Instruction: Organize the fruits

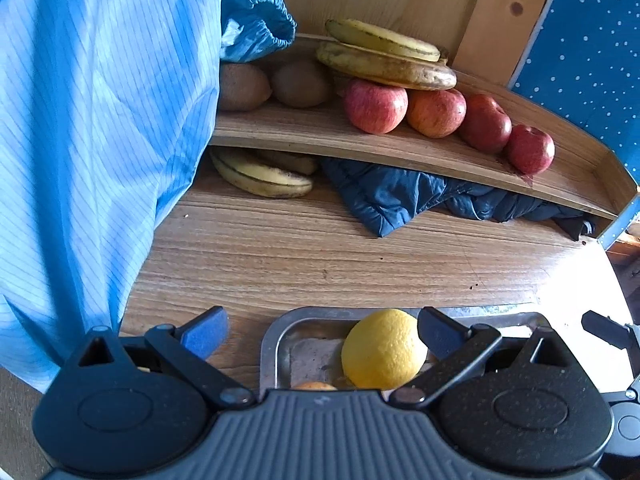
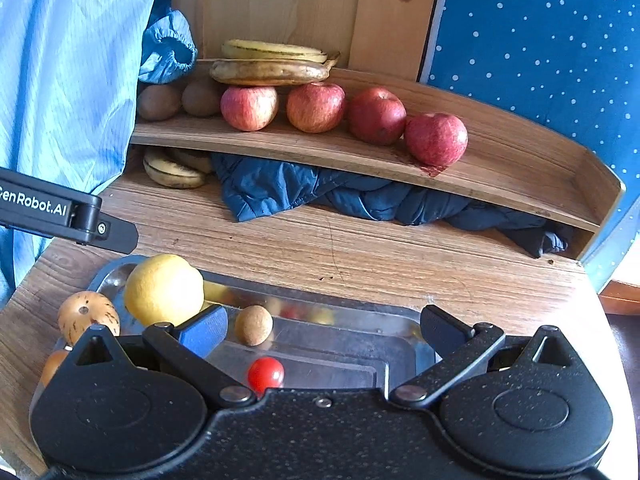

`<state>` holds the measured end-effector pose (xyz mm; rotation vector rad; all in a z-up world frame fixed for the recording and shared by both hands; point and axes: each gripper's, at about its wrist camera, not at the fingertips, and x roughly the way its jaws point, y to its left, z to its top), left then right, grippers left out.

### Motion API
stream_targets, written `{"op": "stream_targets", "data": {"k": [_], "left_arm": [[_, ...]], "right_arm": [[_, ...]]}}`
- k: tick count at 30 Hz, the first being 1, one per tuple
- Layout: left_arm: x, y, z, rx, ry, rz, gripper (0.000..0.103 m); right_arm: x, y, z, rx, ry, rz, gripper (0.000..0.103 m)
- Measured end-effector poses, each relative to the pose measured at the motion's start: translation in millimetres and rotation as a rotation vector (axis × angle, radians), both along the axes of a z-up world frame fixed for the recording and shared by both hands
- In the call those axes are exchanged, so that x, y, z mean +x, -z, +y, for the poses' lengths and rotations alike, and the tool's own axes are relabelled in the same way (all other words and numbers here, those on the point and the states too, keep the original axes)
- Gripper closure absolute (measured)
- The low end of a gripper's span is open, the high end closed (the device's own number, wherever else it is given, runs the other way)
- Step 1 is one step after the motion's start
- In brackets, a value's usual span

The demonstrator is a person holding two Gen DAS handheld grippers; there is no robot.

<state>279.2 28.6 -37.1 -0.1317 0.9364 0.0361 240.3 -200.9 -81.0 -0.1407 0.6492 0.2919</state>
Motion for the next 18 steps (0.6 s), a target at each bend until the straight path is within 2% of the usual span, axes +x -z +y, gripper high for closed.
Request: {"op": "stream_targets", "data": {"k": [18], "left_arm": [[-45.4, -1.5, 10.9, -0.009, 0.056, -0.07, 0.001]], "right_arm": [[-64.5, -11.1, -4.2, 0.044, 0.078, -0.077, 0.001]]}}
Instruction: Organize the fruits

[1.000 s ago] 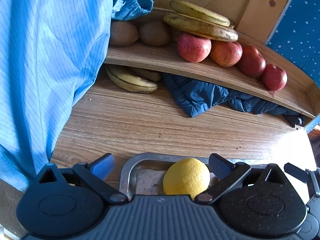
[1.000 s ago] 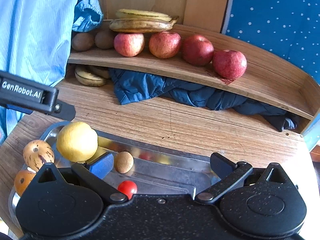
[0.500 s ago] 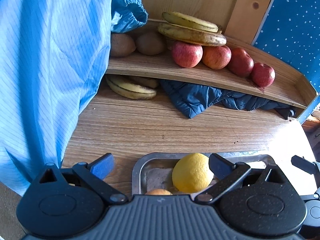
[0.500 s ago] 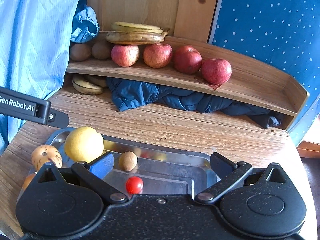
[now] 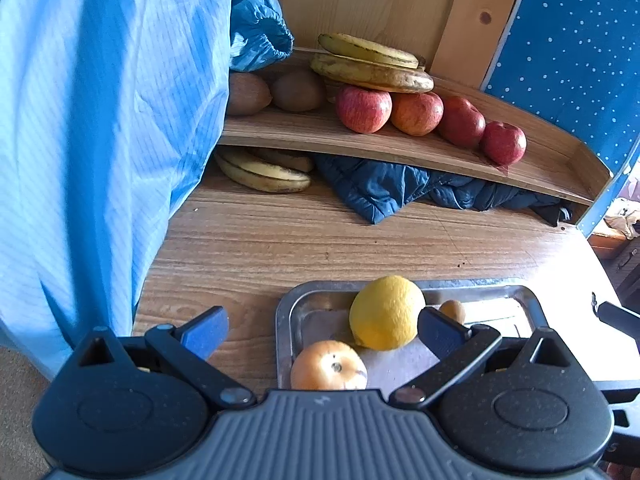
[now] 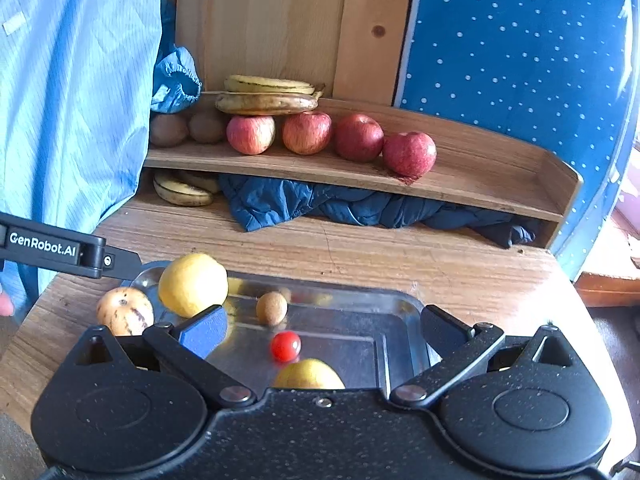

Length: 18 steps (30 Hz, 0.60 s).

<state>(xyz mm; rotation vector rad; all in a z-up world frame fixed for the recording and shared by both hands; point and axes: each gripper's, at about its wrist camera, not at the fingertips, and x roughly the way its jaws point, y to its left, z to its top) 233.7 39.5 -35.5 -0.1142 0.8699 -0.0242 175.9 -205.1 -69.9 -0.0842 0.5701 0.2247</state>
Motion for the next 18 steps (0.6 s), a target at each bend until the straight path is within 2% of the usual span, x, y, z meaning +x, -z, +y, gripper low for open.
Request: {"op": "stream_targets", "data": {"k": [10, 18], "left_arm": [[-35.1, 6.7, 11.7, -0.003, 0.047, -0.054, 0.001], [-51.9, 6.4, 10.2, 0.024, 0.038, -0.062, 0.001]], "right_arm": [[-18.2, 0.7, -3.5, -0.01, 0.007, 0.01, 0.001], [-23.7, 2.2, -7.1, 0.054, 0.007, -0.016, 0.001]]}}
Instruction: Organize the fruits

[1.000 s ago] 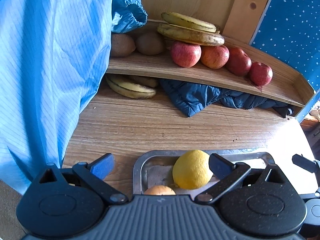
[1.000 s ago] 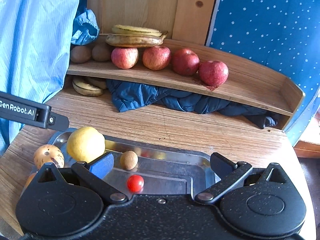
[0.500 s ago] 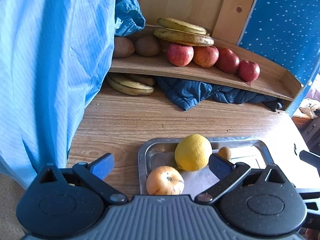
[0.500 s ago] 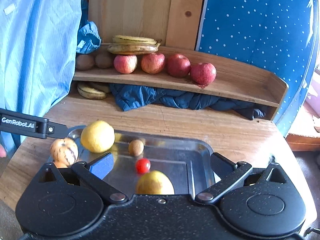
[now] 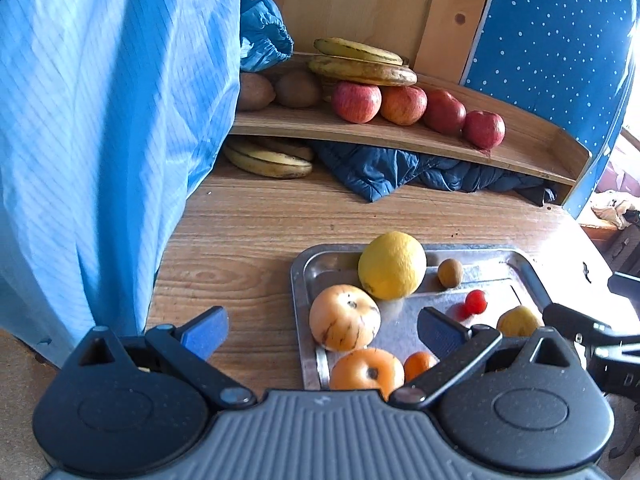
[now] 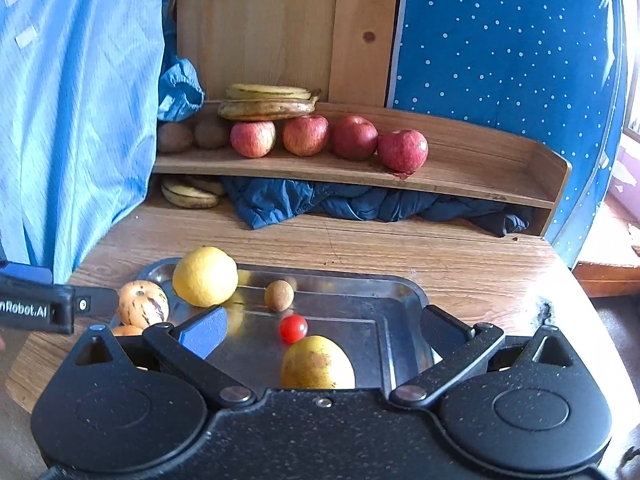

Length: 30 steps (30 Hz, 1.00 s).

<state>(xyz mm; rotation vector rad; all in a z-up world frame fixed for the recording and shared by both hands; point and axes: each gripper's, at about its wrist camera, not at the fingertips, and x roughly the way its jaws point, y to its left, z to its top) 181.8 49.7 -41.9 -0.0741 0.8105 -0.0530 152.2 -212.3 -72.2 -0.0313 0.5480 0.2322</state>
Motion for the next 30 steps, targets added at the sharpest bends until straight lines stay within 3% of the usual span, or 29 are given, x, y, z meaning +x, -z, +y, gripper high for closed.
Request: {"op": "stream_targets", "data": {"k": [8, 30], "left_arm": [[-18.8, -7.7, -2.8, 0.06, -0.01, -0.023, 0.001], [-80.1, -19.9, -25.1, 0.049, -0.061, -0.072, 0.001]], "right_arm": [[-10.5, -0.4, -0.5, 0.026, -0.037, -0.014, 0.001], [-87.1, -5.0, -49.4, 0.025, -0.126, -0.044, 0.001]]}}
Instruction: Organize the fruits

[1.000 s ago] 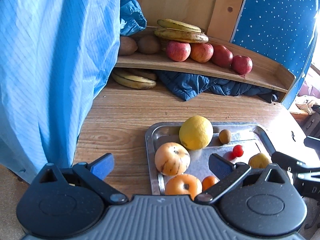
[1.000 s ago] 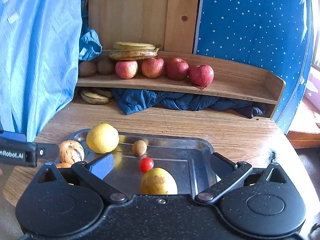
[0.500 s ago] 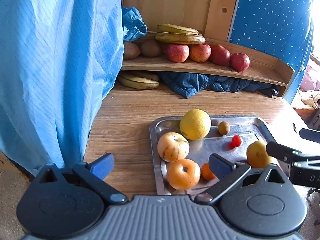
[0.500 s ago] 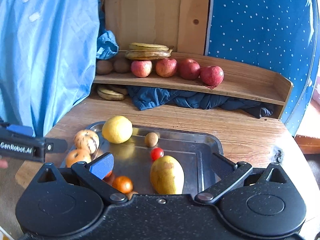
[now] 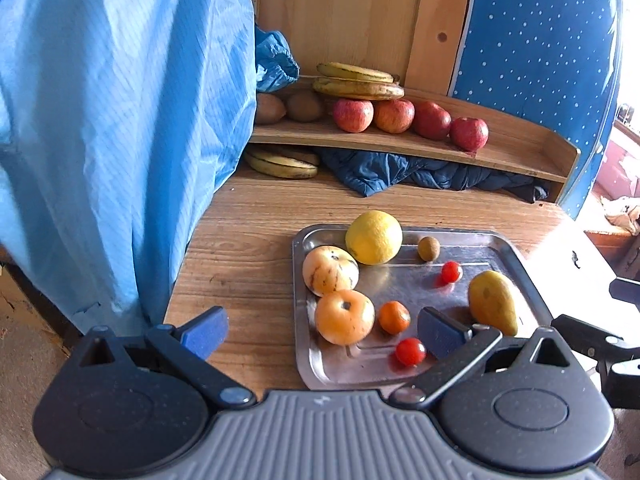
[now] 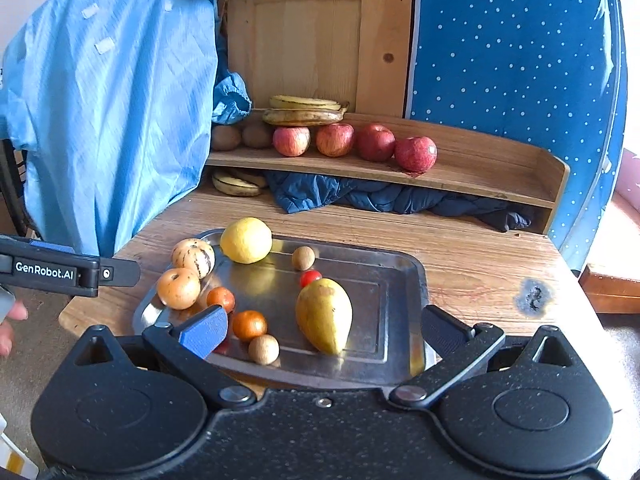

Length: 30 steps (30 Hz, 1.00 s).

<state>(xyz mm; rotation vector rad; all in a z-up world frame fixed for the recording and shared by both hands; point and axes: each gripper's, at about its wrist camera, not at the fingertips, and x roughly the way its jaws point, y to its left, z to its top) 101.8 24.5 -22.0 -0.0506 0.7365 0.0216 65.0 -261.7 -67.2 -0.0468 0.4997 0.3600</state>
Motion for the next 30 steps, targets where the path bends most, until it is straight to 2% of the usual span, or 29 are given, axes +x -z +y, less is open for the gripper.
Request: {"op": "stream_targets", "data": {"k": [18, 30], "left_arm": [[-76.7, -18.2, -30.6, 0.038, -0.011, -0.086, 0.0], [-84.9, -14.1, -16.4, 0.045, 0.023, -0.055, 0.0]], "right_arm": [[-65.4, 0.2, -33.8, 0.043, -0.005, -0.014, 0.001], [-67.7, -1.1, -12.9, 0.076, 0.076, 0.012, 0.001]]}}
